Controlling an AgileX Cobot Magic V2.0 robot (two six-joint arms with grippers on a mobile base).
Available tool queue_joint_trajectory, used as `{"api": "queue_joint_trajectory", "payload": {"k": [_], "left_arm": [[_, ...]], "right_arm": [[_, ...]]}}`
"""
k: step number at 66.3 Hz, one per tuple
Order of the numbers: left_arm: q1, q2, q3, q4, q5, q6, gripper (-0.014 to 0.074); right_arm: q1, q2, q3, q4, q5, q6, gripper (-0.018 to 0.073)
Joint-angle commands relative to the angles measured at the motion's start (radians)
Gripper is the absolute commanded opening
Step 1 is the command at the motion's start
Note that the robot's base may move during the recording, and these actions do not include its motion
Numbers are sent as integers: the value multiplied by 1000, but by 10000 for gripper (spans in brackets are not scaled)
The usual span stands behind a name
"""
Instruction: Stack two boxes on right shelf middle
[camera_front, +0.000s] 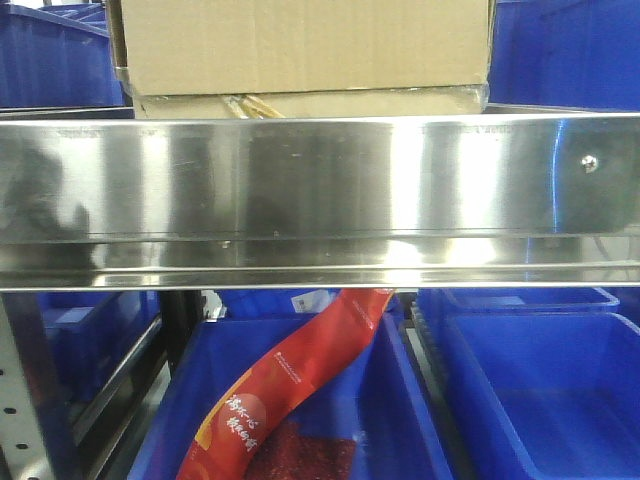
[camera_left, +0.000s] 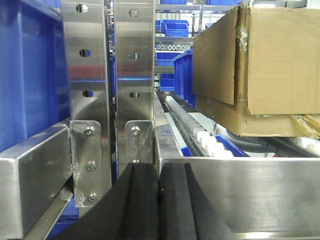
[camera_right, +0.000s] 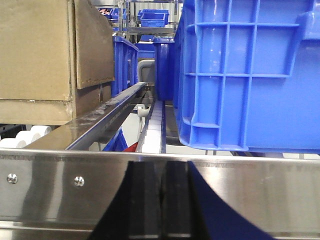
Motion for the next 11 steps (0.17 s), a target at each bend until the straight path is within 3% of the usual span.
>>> {"api": "queue_joint_trajectory", "payload": {"k": [1,11], "left_arm": [[-6,-6,-2,-7,-21,1,-111],[-6,-6,-2,-7,-21,1,-111]], "right_arm": [[-5,-3,0,-9,-15,-1,-162],[-5,-3,0,-9,-15,-1,-162]]}}
